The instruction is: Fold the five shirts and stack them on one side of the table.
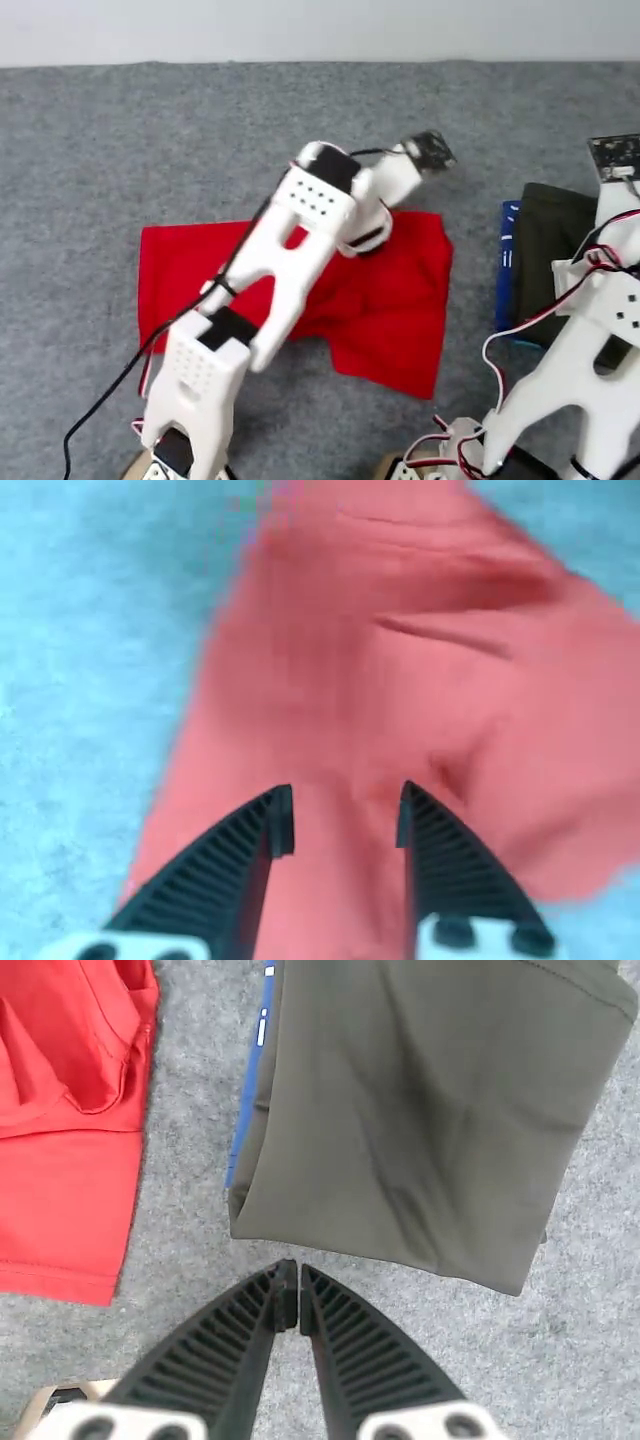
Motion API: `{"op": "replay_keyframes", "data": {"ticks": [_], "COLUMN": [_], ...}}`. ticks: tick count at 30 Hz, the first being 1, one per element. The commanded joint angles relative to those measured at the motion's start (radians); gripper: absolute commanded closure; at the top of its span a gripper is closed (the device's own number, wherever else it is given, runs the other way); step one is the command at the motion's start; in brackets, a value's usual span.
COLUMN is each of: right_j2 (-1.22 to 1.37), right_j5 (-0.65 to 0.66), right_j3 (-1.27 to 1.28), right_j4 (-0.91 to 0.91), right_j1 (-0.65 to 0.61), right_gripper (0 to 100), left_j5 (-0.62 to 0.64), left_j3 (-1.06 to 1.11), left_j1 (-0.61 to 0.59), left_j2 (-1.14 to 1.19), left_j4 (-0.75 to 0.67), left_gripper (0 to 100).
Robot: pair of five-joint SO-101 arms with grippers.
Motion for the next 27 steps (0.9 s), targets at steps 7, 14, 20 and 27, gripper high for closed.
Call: {"op": "replay_keyframes", "data": {"ticks": [7, 14, 20, 27], "right_j2": [-0.03, -0.03, -0.03, -0.03], "right_j5": [-0.012, -0.012, -0.012, -0.012], "right_j3": [-0.006, -0.006, -0.006, -0.006], "right_j4": [0.039, 0.039, 0.039, 0.039], "right_j1": [0.008, 0.008, 0.008, 0.004], "right_gripper": [98.3, 98.3, 98.3, 98.3], "left_j5": [-0.031, -0.121, -0.221, -0.224], "left_j3": [0.13, 0.189, 0.053, -0.22], "left_j1": [0.18, 0.008, -0.215, -0.296], "left_j2": [-0.034, 0.026, 0.095, 0.164], "left_j4": [0.075, -0.031, -0.075, 0.055], "left_gripper": [82, 82, 82, 82]}}
